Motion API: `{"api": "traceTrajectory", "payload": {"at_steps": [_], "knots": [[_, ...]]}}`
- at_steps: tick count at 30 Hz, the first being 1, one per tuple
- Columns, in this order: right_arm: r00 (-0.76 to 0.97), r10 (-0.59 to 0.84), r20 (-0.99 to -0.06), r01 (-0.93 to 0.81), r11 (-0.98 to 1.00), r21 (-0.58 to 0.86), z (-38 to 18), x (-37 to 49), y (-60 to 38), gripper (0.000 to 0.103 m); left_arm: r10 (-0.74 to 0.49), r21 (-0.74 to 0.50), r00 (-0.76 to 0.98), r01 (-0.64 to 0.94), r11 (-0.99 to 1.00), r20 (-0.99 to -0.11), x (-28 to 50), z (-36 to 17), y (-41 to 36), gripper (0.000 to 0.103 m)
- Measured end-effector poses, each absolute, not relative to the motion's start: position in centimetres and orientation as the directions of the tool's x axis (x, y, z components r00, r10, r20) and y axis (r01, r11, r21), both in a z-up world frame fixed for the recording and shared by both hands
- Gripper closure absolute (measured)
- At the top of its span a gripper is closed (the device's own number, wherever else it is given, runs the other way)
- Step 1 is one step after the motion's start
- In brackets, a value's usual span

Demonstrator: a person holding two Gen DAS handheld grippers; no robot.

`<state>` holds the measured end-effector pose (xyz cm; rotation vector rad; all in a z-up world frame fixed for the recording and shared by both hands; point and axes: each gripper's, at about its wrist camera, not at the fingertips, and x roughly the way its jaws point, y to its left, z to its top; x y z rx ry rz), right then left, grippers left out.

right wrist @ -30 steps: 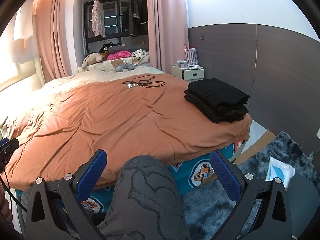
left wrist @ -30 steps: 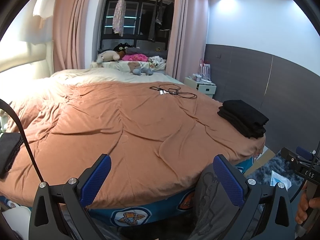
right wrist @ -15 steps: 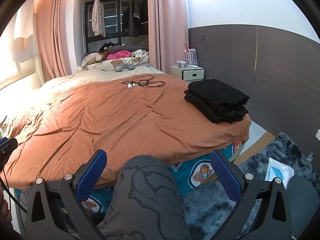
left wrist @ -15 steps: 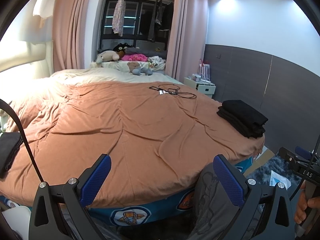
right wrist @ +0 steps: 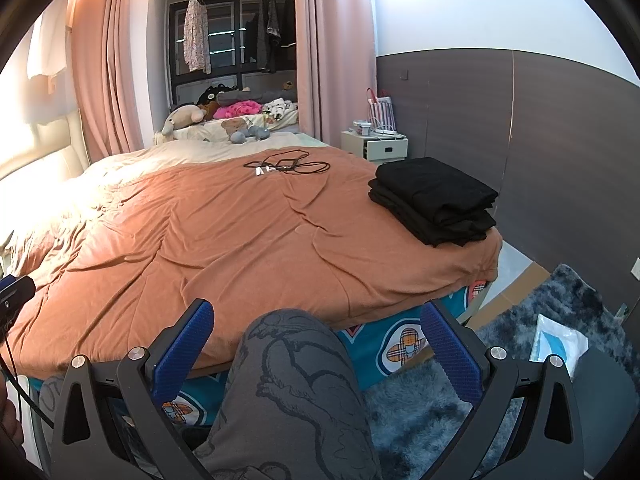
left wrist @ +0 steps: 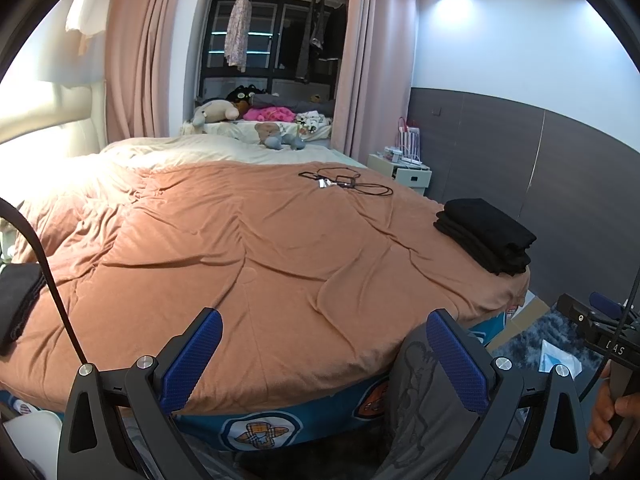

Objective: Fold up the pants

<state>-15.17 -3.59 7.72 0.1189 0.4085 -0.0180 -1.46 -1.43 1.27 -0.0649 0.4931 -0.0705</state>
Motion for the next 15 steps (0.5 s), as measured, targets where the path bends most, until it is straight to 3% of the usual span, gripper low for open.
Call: {"api": "traceTrajectory", "payload": {"at_steps": [15], "knots": [[0.918, 0.006, -0.397, 0.042, 0.993, 0.111, 7.69, -15.13, -3.82, 0.0, -0.082, -0.079, 0.883, 0.051, 0.996, -0.463, -1.6, 1.31, -1.27, 0.0]]}}
